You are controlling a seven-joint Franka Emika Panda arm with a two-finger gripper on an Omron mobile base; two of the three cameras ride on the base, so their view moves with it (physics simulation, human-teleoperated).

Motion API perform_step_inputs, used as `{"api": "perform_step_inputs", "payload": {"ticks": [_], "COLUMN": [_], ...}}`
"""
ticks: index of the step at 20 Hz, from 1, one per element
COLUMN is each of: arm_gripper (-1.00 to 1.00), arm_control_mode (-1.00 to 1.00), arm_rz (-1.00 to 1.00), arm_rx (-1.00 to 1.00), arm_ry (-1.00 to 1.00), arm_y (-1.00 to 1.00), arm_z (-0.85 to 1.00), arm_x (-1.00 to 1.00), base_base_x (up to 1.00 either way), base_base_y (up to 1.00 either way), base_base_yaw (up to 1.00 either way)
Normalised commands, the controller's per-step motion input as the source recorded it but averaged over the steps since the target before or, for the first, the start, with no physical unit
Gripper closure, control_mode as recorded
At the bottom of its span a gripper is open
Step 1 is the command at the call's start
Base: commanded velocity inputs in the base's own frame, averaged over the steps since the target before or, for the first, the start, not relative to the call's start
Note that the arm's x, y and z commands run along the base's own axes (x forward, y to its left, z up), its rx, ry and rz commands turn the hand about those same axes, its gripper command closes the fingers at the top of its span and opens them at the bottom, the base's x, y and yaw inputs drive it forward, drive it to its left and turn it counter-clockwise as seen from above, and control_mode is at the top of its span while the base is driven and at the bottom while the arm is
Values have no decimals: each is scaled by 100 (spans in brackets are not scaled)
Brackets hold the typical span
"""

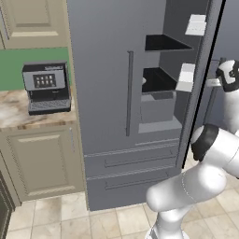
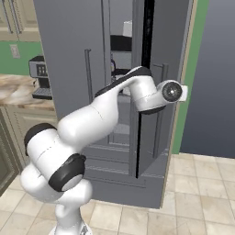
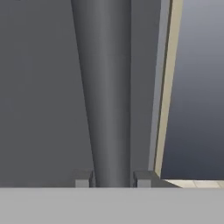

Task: Retrieve the fish from the fridge and place it on the saucepan with marinade on the stove.

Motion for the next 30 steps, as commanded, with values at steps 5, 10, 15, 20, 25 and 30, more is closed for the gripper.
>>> {"api": "perform_step_inputs", "payload": {"ticks": [5,10,15,20,25,30], "arm_gripper": [-100,-100,-100,-100,-100,-100], "arm_control_mode": [-100,-100,-100,-100,-100,-100], "arm_rz": [0,-2,-4,-11,-27,-35], "arm_rx": [0,0,-7,-22,-26,-25], "arm_ry": [-6,-13,-10,0,-5,0], "arm_y": [-7,-18,34,83,100,100], "arm_z": [-2,0,3,2,0,0], "arm_x": [-34,-66,-59,-59,-52,-16], "base_base_x": [0,0,0,0,0,0], "base_base_y": [0,0,0,0,0,0], "base_base_yaw": [0,0,0,0,0,0]}}
